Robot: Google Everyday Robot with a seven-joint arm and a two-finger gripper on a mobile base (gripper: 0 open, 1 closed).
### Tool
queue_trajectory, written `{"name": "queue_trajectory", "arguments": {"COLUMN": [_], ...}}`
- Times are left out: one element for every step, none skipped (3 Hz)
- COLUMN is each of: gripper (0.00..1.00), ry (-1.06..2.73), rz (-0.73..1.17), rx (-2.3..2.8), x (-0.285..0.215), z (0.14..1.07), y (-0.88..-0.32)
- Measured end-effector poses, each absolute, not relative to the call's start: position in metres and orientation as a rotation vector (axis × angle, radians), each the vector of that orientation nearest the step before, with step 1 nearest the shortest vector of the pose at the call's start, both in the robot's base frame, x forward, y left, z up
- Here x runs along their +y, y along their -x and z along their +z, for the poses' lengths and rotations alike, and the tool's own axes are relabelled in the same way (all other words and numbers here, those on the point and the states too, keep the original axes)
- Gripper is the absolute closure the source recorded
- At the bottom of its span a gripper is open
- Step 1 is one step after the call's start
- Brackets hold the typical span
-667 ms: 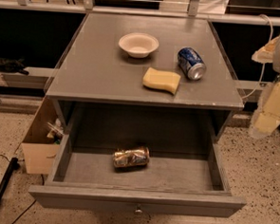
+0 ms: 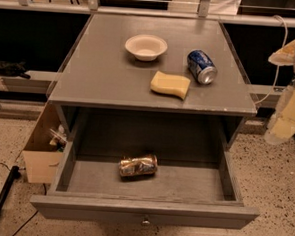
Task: Pick orange can from top drawer and place on counter
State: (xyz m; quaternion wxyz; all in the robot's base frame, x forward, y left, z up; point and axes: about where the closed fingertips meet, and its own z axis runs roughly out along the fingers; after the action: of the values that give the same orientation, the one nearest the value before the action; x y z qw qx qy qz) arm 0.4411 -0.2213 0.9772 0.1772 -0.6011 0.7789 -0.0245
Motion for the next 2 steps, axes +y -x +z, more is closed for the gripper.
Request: {"name": "queue_trajectory", "arguments": {"gripper": [0.0,0.0], "ry": [1.607,1.49], "rz": [0.093,0.289], "rx": [2.165,2.107], "x": [-0.245,-0.253], "z": [0.944,0.908], "y": [-0.448,-0.451]}}
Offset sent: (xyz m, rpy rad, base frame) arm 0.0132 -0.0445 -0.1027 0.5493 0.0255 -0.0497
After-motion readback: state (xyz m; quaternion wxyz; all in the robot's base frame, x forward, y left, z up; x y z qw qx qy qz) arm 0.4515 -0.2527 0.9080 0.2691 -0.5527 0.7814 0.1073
